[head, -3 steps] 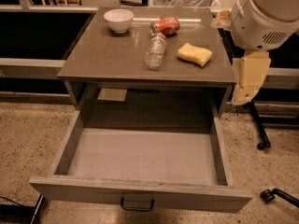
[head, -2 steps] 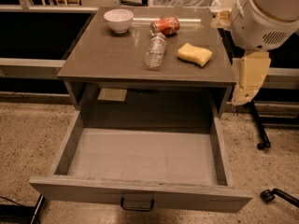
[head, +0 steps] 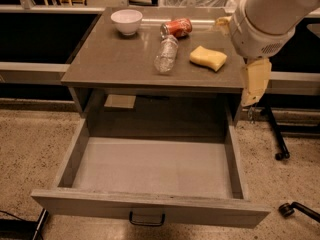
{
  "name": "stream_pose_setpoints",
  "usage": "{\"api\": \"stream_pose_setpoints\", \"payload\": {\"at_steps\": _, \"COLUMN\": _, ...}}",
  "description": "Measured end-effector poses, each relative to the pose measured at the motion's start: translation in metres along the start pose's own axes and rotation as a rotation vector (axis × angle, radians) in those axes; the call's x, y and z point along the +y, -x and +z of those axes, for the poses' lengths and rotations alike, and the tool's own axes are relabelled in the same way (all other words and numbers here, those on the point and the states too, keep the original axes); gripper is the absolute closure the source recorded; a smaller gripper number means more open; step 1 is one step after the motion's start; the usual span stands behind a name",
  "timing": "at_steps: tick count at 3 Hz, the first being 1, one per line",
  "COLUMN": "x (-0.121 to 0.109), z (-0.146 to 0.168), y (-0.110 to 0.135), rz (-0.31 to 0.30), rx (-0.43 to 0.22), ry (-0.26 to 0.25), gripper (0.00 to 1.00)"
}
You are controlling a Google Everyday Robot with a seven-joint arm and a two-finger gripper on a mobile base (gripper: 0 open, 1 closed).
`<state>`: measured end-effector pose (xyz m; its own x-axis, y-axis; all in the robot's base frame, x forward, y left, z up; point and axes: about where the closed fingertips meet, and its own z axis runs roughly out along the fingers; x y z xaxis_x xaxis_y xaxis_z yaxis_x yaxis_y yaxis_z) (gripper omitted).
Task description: Place water bottle into top drawer
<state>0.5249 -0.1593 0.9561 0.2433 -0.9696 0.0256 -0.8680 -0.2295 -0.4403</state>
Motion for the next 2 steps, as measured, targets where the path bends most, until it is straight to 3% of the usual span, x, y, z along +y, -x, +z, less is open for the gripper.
{"api": "stream_pose_setpoints", "payload": {"at_steps": 1, "x": -0.018, "z": 0.038, "y": -0.010, "rz": -0.140, "rx": -0.035, "ry": -0.086, "gripper": 0.00}}
{"api": "stream_pose_setpoints", "payload": {"at_steps": 2, "x": -0.033, "z": 0.041, "y": -0.010, "rz": -0.228, "rx": -0.045, "ry": -0.154, "gripper": 0.00}}
